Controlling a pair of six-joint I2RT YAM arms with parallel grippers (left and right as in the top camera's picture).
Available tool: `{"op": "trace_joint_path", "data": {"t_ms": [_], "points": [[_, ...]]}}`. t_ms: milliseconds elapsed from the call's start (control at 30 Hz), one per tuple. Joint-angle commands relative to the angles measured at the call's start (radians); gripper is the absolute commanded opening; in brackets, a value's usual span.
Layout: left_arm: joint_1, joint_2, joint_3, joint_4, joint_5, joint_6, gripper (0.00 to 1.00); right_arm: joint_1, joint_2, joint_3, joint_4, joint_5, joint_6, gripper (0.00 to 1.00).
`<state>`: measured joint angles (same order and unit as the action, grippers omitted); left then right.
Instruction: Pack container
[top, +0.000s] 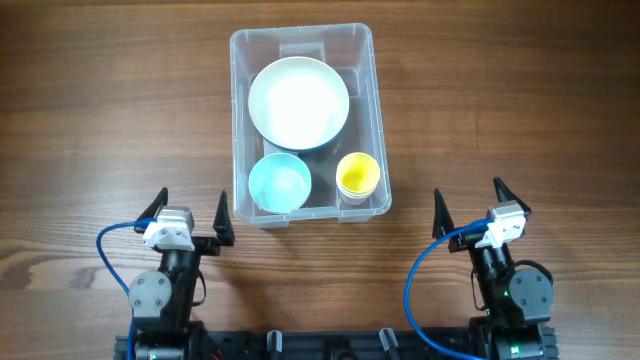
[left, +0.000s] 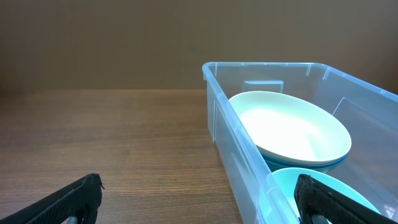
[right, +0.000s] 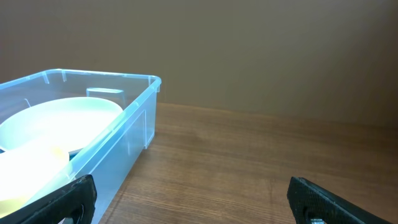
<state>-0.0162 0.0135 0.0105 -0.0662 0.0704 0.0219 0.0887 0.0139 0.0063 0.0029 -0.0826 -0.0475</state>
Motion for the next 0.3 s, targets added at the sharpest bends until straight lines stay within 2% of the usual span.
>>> {"op": "trace_joint_path", "data": {"t_ms": [0,267], "points": [[-0.002,-0.009,-0.005,-0.002,0.023,0.016,1.0,0.001,0.0,-0.001,0.003,-0.008,-0.005,1.0],[-0.002,-0.009,-0.005,-0.002,0.023,0.016,1.0,0.001,0.0,-0.001,0.003,-0.008,-0.005,1.0]]}}
